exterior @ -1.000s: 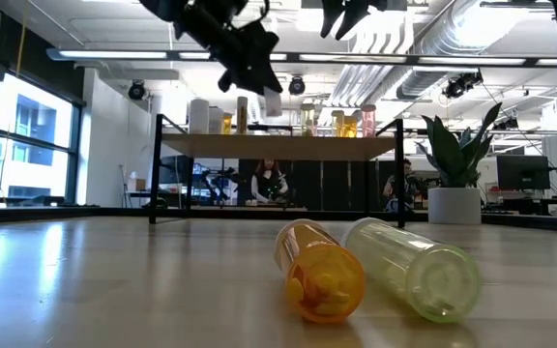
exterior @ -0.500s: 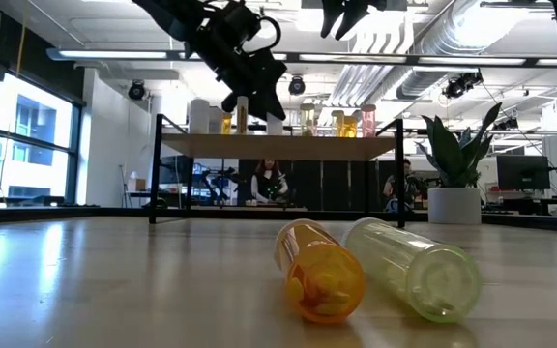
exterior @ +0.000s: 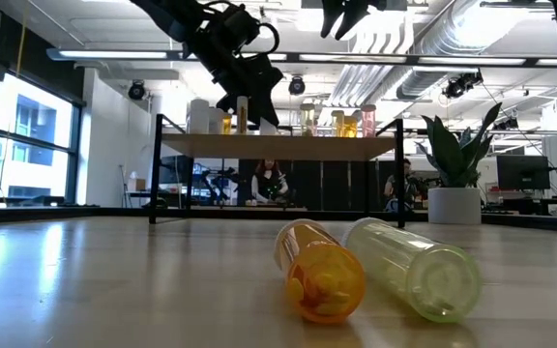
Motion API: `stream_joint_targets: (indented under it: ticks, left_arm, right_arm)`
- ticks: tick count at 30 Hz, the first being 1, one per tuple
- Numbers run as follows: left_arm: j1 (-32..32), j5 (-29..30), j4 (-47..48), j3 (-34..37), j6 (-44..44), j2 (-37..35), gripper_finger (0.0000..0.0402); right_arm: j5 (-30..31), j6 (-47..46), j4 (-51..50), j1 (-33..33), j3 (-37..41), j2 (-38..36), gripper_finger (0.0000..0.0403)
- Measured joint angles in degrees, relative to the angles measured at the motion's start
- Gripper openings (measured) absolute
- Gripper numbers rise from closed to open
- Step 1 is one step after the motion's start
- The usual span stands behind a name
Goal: Pick and place medicine bottles onto shelf by color
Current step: Put the big white pill bottle on the shelf, then put the yellow pill bottle on the shelf
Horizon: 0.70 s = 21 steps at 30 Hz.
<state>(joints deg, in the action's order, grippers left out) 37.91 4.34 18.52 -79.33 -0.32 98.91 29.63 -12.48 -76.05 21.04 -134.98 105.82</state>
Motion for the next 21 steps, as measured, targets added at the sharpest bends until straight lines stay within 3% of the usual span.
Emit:
stream_joint_targets:
  ticks: [11, 21]
  left_arm:
    - [-0.1, 0.0, 0.1, 0.0, 1.0, 0.0, 0.0145]
    - [-0.1, -0.9, -0.1, 0.0, 2.0, -0.1, 0.02]
  right_arm:
    - [0.0, -0.1, 0.0, 0.0, 0.0, 0.0, 0.019]
    - [0.0, -0.1, 0.0, 0.0, 0.0, 0.0, 0.019]
